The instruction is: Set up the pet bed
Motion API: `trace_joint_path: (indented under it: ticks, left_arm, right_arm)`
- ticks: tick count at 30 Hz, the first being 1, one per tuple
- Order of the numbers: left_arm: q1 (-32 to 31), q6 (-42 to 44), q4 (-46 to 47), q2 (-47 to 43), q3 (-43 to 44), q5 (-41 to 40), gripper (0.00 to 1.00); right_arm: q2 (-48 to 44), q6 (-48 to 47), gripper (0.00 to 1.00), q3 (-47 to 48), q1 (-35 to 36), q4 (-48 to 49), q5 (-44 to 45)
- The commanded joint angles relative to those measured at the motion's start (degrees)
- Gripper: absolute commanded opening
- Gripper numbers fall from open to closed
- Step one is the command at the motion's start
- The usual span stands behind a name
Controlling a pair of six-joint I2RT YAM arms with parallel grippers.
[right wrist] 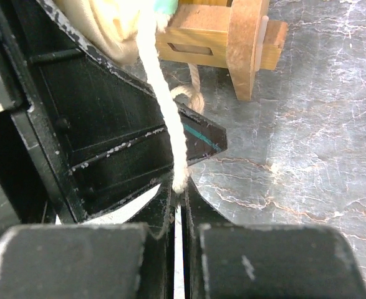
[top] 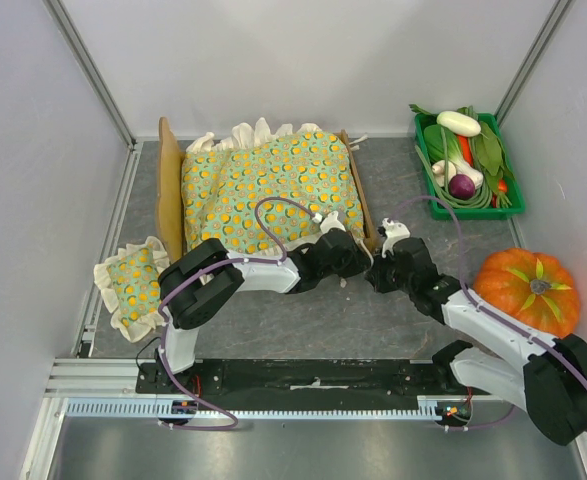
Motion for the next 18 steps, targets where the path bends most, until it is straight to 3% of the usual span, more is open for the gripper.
trace_joint_path:
  ticks: [1, 5, 7, 15, 18]
  left_arm:
    - [0.54, -0.02, 2.42, -0.05, -0.95, -0.26, 0.02]
    - [0.72, -0.11, 2.86, -0.06, -0.86, 0.09, 0.02]
    - [0.72, -0.28, 3.21, 0.03, -0.95, 0.35, 0.02]
    - [1.07, -1.60, 4.61, 0.38, -1.74, 1.58, 0.02]
    - [1.24, -1.87, 5.23, 0.47, -2.18, 1.76, 0.02]
  right_arm:
    - [-3.18, 0.10, 0.02, -0.58, -0.23, -2.17, 1.71]
    - [-4.15, 0.80, 0.27, -1.28, -0.23, -2.45, 1.62]
    - [-4.24, 1.24, 0.31, -1.72, -0.23, -1.40, 1.62]
    - [-1.60, 0.62, 0.29, -0.84, -0.32, -0.08, 0.39]
    - [-1.51, 0.54, 0.21, -0.84, -0.23, -0.51, 0.48]
